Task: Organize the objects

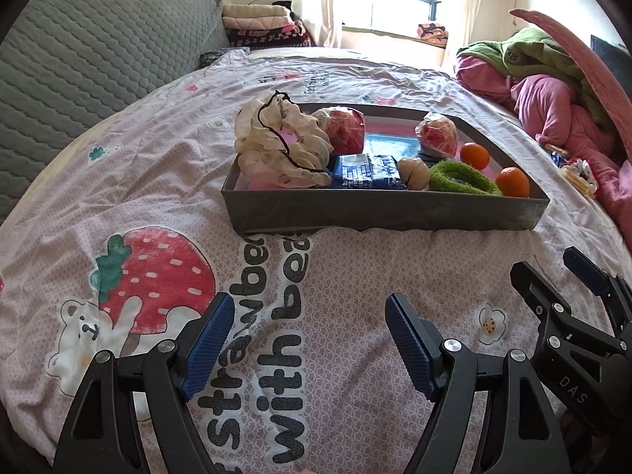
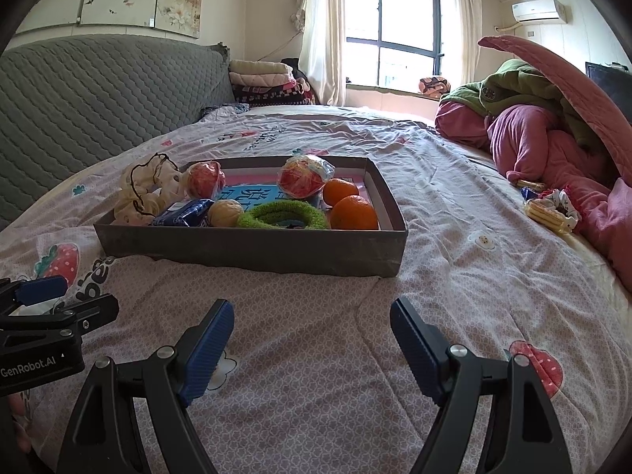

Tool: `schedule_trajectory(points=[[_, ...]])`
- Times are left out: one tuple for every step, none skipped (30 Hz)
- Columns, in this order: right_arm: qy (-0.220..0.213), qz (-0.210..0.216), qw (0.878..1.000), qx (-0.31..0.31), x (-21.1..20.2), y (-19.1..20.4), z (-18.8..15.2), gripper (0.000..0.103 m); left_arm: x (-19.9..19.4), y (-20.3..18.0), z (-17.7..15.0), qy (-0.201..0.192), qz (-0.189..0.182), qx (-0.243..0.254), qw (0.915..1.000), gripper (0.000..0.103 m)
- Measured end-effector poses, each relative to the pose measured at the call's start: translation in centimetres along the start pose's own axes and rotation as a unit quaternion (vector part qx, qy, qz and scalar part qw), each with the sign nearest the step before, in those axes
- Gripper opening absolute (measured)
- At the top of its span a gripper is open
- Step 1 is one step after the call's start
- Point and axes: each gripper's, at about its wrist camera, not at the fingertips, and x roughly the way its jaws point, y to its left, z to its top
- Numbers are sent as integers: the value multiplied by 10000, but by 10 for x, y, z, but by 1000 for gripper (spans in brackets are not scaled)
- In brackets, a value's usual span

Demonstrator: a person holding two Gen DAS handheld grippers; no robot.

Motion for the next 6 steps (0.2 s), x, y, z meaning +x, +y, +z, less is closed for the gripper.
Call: schedule_trajectory(points=[[-6,-5,10000,0,0,0,0,81,0,0,0,-2,0,3,10000,80],[-4,-4,10000,0,0,0,0,81,0,0,0,3,-5,3,10000,80],[4,-7,10000,0,0,0,0,81,0,0,0,-8,-21,8,10000,80],[8,-15,10000,2,0,0,0,81,-1,0,-1,-22,-31,18,10000,80],[16,-20,10000,3,0,0,0,81,-2,0,-1,-36,-38,26,10000,80],[20,-19,10000,7,0,0,0,81,-2,0,-1,-36,-55,25,10000,80]])
